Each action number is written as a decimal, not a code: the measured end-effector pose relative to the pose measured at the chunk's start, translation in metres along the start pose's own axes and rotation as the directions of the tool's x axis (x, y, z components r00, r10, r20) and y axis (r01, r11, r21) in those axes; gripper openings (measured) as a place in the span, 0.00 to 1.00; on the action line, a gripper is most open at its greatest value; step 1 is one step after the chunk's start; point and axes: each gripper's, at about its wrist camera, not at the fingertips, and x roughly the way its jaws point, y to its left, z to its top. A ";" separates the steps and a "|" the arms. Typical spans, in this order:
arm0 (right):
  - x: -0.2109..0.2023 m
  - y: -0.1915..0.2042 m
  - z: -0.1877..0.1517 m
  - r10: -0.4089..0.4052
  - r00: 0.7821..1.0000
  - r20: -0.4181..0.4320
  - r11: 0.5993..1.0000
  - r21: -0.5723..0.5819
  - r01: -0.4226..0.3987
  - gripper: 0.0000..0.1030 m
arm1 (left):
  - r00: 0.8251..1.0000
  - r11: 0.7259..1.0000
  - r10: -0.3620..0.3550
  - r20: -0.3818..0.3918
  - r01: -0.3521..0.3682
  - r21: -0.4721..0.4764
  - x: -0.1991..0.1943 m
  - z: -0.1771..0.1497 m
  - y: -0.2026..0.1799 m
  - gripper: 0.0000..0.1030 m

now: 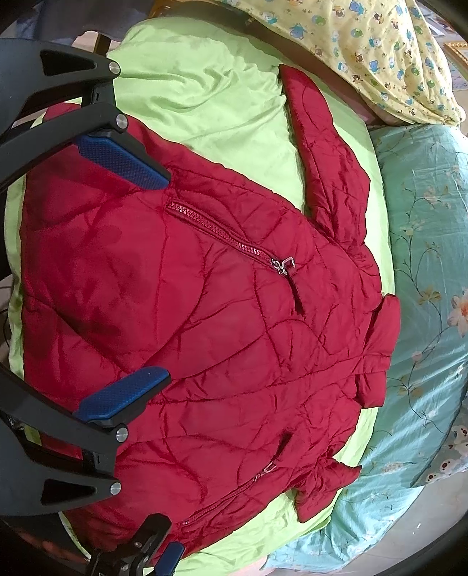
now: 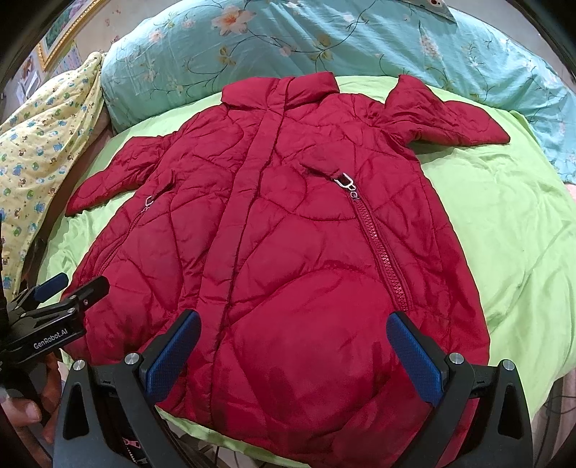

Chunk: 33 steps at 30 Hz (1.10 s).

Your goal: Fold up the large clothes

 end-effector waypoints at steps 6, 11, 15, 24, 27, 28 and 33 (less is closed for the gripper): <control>0.001 0.000 0.001 0.003 1.000 -0.002 1.000 0.002 -0.003 1.00 | 0.999 1.000 0.023 0.037 -0.023 0.016 0.002 0.000 0.001 0.97; 0.003 0.000 0.003 0.005 1.000 -0.006 1.000 0.005 -0.005 1.00 | 0.998 0.998 0.047 0.032 -0.048 0.033 0.005 -0.001 0.002 0.97; 0.003 0.000 0.003 0.005 1.000 -0.006 1.000 0.004 -0.005 1.00 | 0.998 0.998 0.054 0.030 -0.055 0.036 0.006 0.000 0.001 0.97; 0.005 -0.004 0.008 0.027 1.000 -0.002 0.999 0.019 -0.027 1.00 | 0.998 0.998 0.047 0.038 -0.049 0.032 0.009 0.002 0.001 0.97; 0.005 -0.011 0.015 0.038 0.999 0.005 0.999 0.029 -0.038 1.00 | 0.998 0.999 0.039 0.040 -0.040 0.027 0.012 0.006 0.003 0.97; 0.005 -0.013 0.016 0.038 0.999 0.007 0.999 0.031 -0.038 1.00 | 0.998 0.999 0.037 0.042 -0.038 0.024 0.014 0.007 0.003 0.97; 0.004 -0.037 0.033 0.047 0.999 0.024 0.996 0.068 -0.049 1.00 | 0.998 0.998 0.048 0.035 -0.049 0.025 0.020 0.017 0.005 0.97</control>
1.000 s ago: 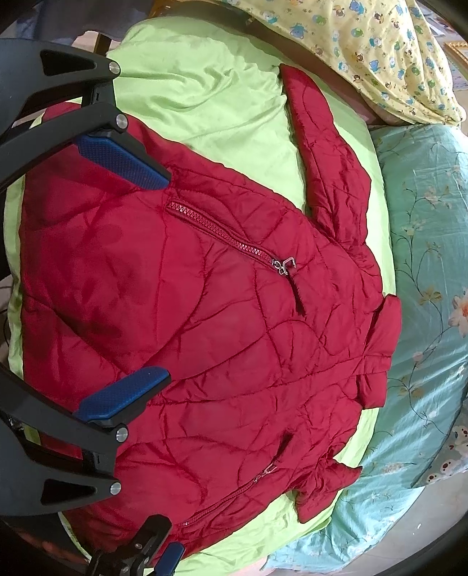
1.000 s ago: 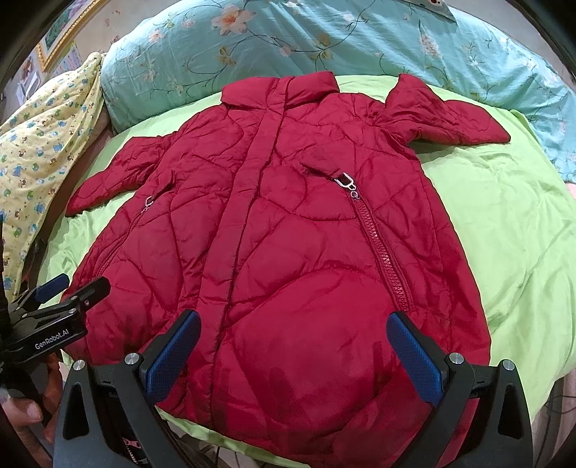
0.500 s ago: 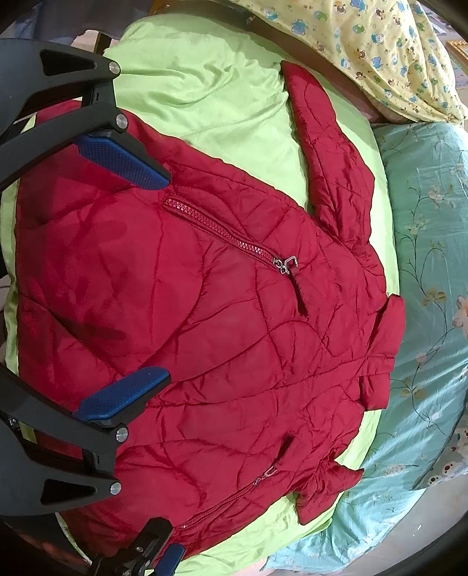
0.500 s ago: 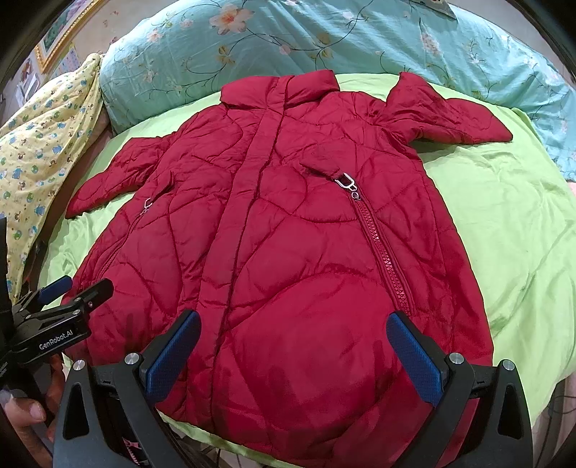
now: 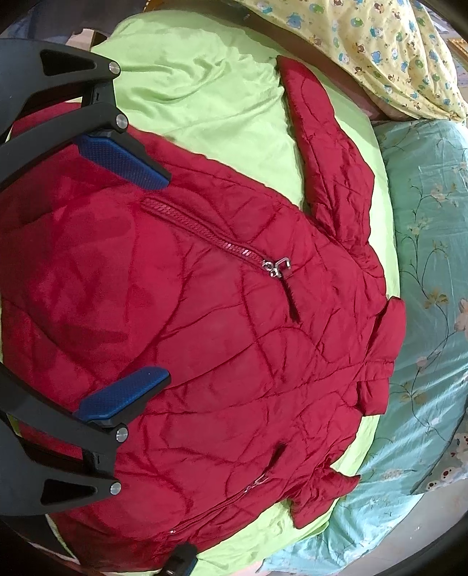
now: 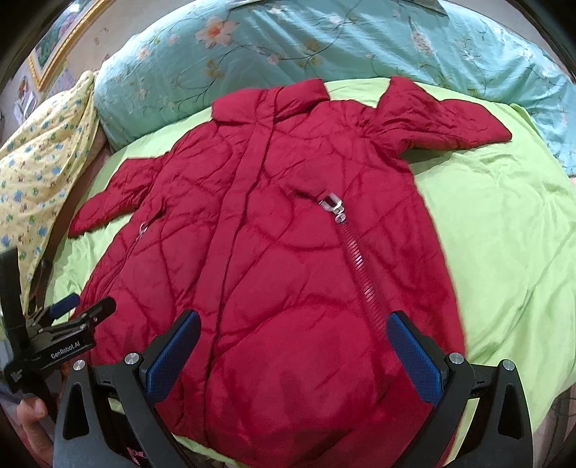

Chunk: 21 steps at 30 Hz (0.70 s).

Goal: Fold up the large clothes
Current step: 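Grasp the red coat's sleeve with the right gripper and lift it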

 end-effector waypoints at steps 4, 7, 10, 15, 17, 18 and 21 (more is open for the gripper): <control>0.002 -0.025 0.018 0.006 1.000 0.015 0.999 0.050 -0.007 1.00 | 1.000 1.000 -0.004 0.007 0.004 -0.008 0.006 0.013 0.004 0.97; 0.006 -0.052 0.036 0.033 0.999 0.015 0.992 0.119 -0.035 1.00 | 1.000 1.000 0.006 0.010 -0.006 -0.005 0.014 0.025 0.005 0.97; 0.006 -0.076 0.057 0.016 0.998 0.055 0.989 0.146 -0.024 1.00 | 1.000 1.000 0.023 0.017 -0.023 0.003 0.021 0.036 0.005 0.97; 0.013 -0.124 0.090 -0.018 0.993 0.114 0.977 0.213 -0.007 1.00 | 1.000 1.000 0.011 0.025 -0.011 -0.025 0.029 0.055 0.010 0.97; 0.021 -0.150 0.104 -0.036 0.989 0.141 0.968 0.252 -0.001 0.99 | 1.000 0.999 0.012 0.024 -0.012 -0.034 0.032 0.062 0.012 0.97; 0.026 -0.165 0.112 -0.047 0.987 0.157 0.962 0.274 0.002 0.98 | 1.000 0.999 0.015 0.017 -0.015 -0.036 0.034 0.064 0.012 0.97; 0.039 -0.199 0.129 -0.071 0.980 0.184 0.943 0.333 0.006 0.94 | 1.000 0.999 0.016 0.016 -0.015 -0.044 0.038 0.072 0.012 0.97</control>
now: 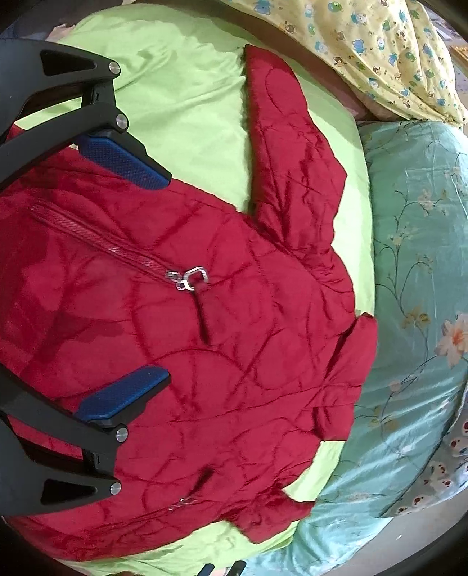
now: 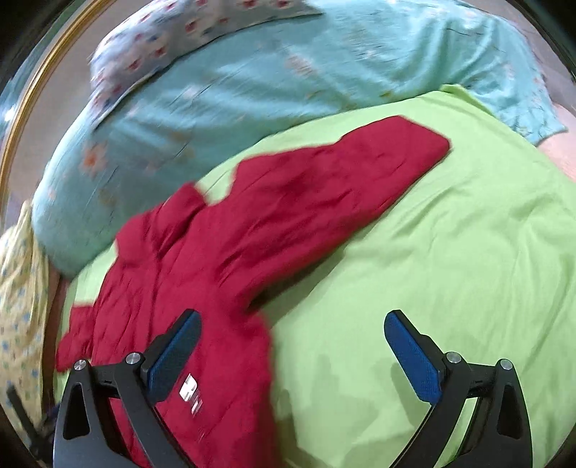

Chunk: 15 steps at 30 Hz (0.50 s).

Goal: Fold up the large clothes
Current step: 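Grasp the red coat's sleeve with the right gripper and lift it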

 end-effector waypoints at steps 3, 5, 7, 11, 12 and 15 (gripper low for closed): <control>0.024 -0.029 0.028 -0.029 0.999 0.018 0.998 0.054 0.028 0.81 | 1.000 1.000 -0.005 0.009 0.005 -0.008 0.005 0.007 -0.002 0.97; 0.038 -0.043 0.041 -0.036 0.999 0.027 0.996 0.083 0.034 0.75 | 1.000 1.000 -0.005 0.007 0.005 -0.010 0.009 0.009 -0.004 0.97; 0.052 -0.058 0.054 -0.031 0.999 0.038 0.992 0.122 0.026 0.69 | 1.000 1.000 -0.014 0.002 0.014 -0.012 0.016 0.011 -0.007 0.97; 0.084 -0.095 0.076 -0.050 0.998 0.044 0.979 0.200 0.041 0.57 | 1.000 1.000 -0.030 -0.009 0.030 -0.007 0.025 0.013 -0.014 0.97; 0.093 -0.103 0.081 -0.053 0.998 0.042 0.975 0.219 0.043 0.56 | 0.999 1.000 -0.029 -0.012 0.029 -0.002 0.029 0.014 -0.016 0.97; 0.114 -0.122 0.092 -0.042 0.998 0.049 0.965 0.261 0.028 0.53 | 0.999 1.000 -0.021 -0.026 0.022 0.011 0.037 0.014 -0.022 0.97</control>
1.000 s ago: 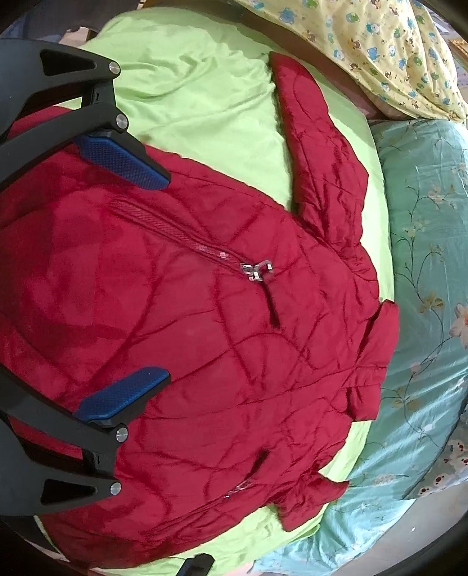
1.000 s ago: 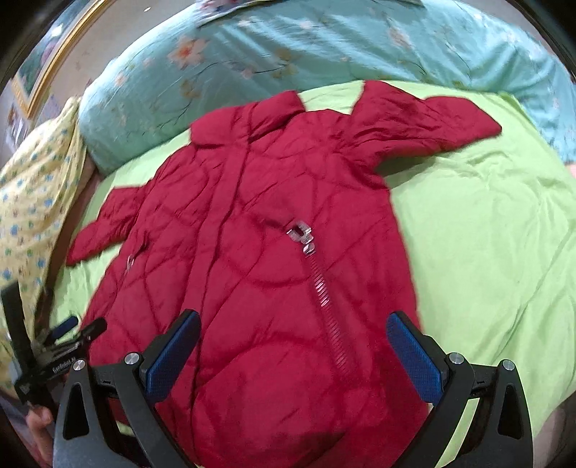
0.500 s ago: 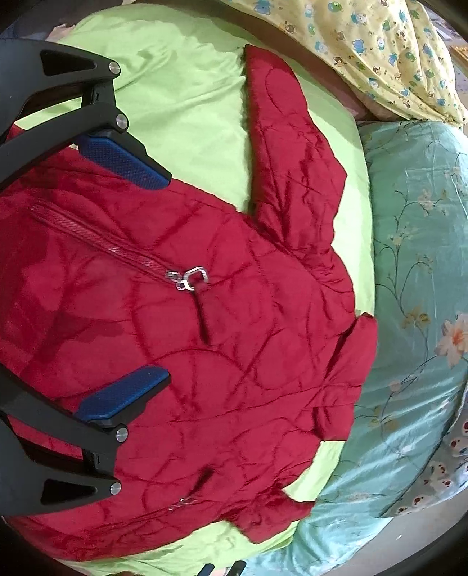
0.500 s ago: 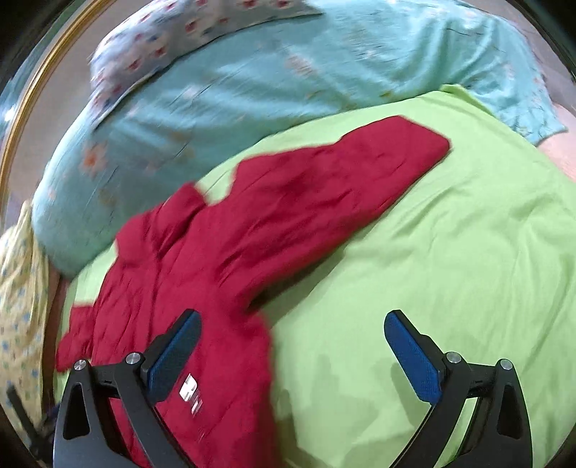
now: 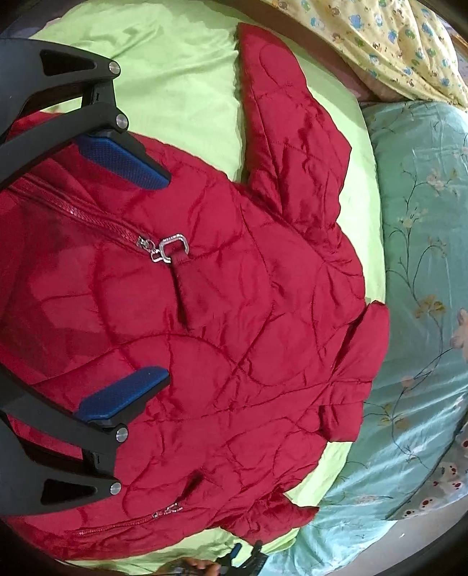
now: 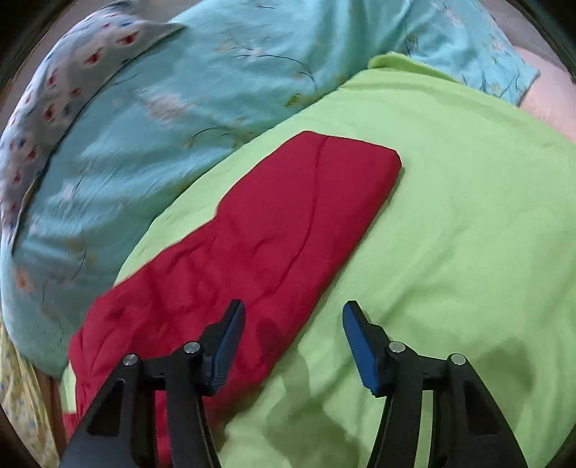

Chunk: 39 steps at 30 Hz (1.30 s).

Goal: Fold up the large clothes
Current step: 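Grasp the red coat's sleeve with the right gripper and lift it, then fold the held sleeve across the coat body with the right gripper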

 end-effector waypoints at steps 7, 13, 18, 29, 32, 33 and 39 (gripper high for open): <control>0.028 -0.019 0.014 0.086 0.996 0.039 0.993 0.078 -0.089 0.36 | 0.999 1.000 -0.003 -0.036 0.003 0.000 0.019 -0.002 -0.008 0.97; 0.002 0.005 0.004 0.137 0.987 0.079 0.990 -0.027 -0.136 0.10 | 0.999 1.000 -0.008 -0.043 0.009 0.012 0.019 -0.006 -0.012 0.97; -0.031 0.044 -0.006 0.195 0.976 0.096 0.973 -0.142 -0.180 0.08 | 1.000 1.000 -0.018 -0.025 0.019 0.004 0.009 -0.004 -0.009 0.97; -0.097 0.153 -0.052 0.352 0.935 0.042 0.873 -0.374 -0.312 0.08 | 0.999 0.999 -0.033 0.004 0.033 -0.031 -0.008 -0.007 0.011 0.97; -0.110 0.189 -0.071 0.415 0.910 -0.004 0.823 -0.424 -0.377 0.08 | 0.999 0.997 -0.050 0.007 0.051 -0.050 -0.012 -0.008 0.019 0.97; -0.113 0.201 -0.077 0.431 0.902 -0.024 0.807 -0.437 -0.397 0.08 | 0.998 0.997 -0.053 0.016 0.054 -0.052 -0.015 -0.008 0.022 0.97; -0.110 0.265 -0.125 0.482 0.864 -0.146 0.727 -0.484 -0.487 0.08 | 0.997 0.995 -0.070 0.032 0.072 -0.071 -0.025 -0.010 0.036 0.97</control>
